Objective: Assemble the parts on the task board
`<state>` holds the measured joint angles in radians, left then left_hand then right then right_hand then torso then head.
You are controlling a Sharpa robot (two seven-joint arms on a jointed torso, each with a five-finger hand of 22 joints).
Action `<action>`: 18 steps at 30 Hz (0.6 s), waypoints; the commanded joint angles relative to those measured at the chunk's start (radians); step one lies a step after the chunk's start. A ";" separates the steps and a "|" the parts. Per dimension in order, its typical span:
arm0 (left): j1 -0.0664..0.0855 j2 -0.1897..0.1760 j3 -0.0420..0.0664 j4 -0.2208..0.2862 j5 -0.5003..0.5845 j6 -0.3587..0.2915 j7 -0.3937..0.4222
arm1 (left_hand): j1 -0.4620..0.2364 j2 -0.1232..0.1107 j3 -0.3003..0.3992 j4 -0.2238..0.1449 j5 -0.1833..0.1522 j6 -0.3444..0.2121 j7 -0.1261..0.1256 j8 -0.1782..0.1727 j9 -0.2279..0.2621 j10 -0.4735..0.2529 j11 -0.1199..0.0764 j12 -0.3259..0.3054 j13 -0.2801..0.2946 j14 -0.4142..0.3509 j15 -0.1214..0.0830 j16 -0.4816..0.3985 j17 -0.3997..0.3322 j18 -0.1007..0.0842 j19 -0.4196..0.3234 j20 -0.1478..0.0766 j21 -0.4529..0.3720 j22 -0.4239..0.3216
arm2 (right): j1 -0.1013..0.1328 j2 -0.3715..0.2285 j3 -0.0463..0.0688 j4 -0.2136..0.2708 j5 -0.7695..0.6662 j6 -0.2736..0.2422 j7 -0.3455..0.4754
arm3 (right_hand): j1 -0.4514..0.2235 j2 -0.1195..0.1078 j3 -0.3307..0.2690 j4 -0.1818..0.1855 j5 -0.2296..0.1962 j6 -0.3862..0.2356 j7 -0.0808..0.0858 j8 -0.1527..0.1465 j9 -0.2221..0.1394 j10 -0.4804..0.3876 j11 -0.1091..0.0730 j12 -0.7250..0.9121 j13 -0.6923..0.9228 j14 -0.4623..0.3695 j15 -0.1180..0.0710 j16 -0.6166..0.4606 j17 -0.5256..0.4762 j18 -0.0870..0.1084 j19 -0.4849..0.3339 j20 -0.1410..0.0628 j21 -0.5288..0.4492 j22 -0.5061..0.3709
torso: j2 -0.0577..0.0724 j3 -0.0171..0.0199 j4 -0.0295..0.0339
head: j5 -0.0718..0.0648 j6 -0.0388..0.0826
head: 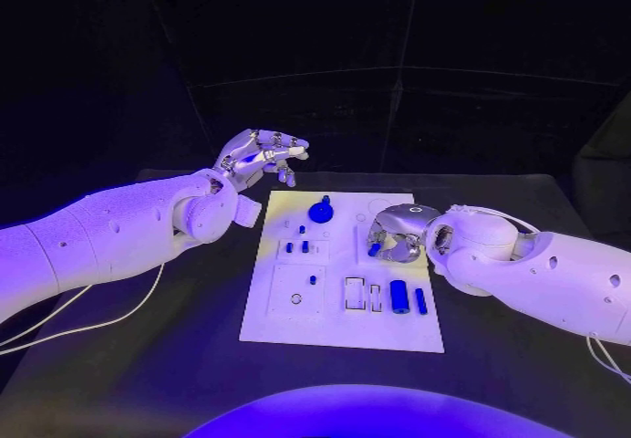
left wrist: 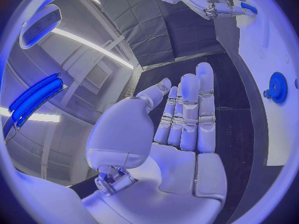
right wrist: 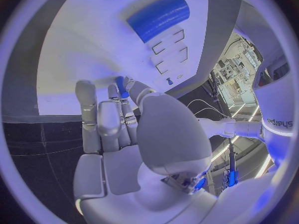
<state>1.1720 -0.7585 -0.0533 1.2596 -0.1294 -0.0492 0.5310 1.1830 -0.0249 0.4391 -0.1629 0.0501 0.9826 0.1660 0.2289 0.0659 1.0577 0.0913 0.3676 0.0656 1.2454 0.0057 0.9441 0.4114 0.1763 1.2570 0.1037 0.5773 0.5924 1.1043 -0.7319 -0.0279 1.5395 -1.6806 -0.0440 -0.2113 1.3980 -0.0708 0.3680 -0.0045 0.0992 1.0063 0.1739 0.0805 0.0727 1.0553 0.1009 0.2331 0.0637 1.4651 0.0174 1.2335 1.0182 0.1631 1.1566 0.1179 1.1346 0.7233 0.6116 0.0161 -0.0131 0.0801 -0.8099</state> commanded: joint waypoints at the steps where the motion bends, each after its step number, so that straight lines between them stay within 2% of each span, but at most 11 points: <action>1: 0.002 0.001 0.001 0.000 0.004 0.010 0.003 | 0.006 0.003 -0.001 -0.006 -0.001 0.002 0.005 -0.004 0.000 -0.004 0.004 -0.002 0.001 -0.004 0.002 -0.003 -0.001 0.006 0.009 0.001 -0.004 -0.001 | 0.002 0.004 0.001 -0.002 -0.011 -0.019 0.008 | -0.002 0.008 0.011 0.001 0.002 0.011 -0.002 0.006 0.001 0.015 -0.001 0.003 0.000 0.021 -0.006 0.008 0.006 -0.012 0.007 -0.001 0.008 0.009 | 0.000 -0.0001 -0.0004 | 0.000 -0.001; 8: 0.002 0.001 0.001 0.000 0.004 0.011 0.003 | 0.006 0.003 -0.001 -0.006 -0.001 0.002 0.005 -0.004 0.000 -0.004 0.004 -0.002 0.001 -0.004 0.002 -0.003 -0.001 0.006 0.009 0.001 -0.004 -0.001 | 0.001 0.010 0.001 -0.010 -0.017 -0.052 0.005 | -0.003 0.012 0.036 0.003 -0.001 0.041 -0.013 0.014 0.004 0.050 -0.011 0.003 0.001 0.022 -0.013 0.019 0.014 -0.013 0.014 -0.006 0.018 0.023 | 0.000 -0.0010 0.0007 | 0.000 -0.003; 12: 0.002 0.001 0.001 0.000 0.004 0.011 0.003 | 0.006 0.003 -0.001 -0.006 -0.001 0.002 0.005 -0.004 0.000 -0.004 0.004 -0.002 0.001 -0.004 0.002 -0.003 -0.001 0.006 0.009 0.001 -0.004 -0.001 | 0.001 0.011 0.001 -0.012 -0.022 -0.074 0.004 | 0.004 0.025 0.057 -0.001 -0.008 0.074 -0.025 0.026 0.009 0.085 -0.023 0.008 0.004 0.024 -0.023 0.028 0.023 -0.015 0.021 -0.014 0.028 0.037 | 0.000 -0.0005 0.0009 | 0.000 -0.004; 18: 0.002 0.001 0.001 0.001 0.004 0.012 0.001 | 0.006 0.003 -0.001 -0.006 -0.001 0.002 0.005 -0.004 0.000 -0.004 0.004 -0.002 0.001 -0.004 0.002 -0.003 -0.001 0.006 0.009 0.001 -0.004 -0.001 | 0.001 0.011 0.001 -0.011 -0.033 -0.106 0.004 | 0.012 0.045 0.093 -0.006 -0.043 0.087 -0.029 0.025 0.010 0.099 -0.027 -0.003 0.002 0.026 -0.027 0.039 0.033 -0.018 0.027 -0.021 0.039 0.051 | -0.001 -0.0009 0.0016 | 0.002 -0.006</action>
<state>1.1720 -0.7582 -0.0533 1.2592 -0.1294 -0.0483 0.5290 1.1830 -0.0249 0.4391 -0.1629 0.0501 0.9826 0.1660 0.2289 0.0659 1.0577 0.0913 0.3676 0.0656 1.2454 0.0057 0.9441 0.4115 0.1763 1.2570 0.1037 0.5773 0.5925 1.1030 -0.7215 -0.0289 1.5262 -1.6946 -0.0976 -0.2100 1.4043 -0.0423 0.4572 -0.0109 0.0599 1.0858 0.1432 0.1027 0.0793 1.1490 0.0752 0.2321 0.0661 1.4649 -0.0039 1.2666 1.0508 0.1632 1.1763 0.0981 1.1694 0.7739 0.6114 0.0155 -0.0129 0.0809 -0.8147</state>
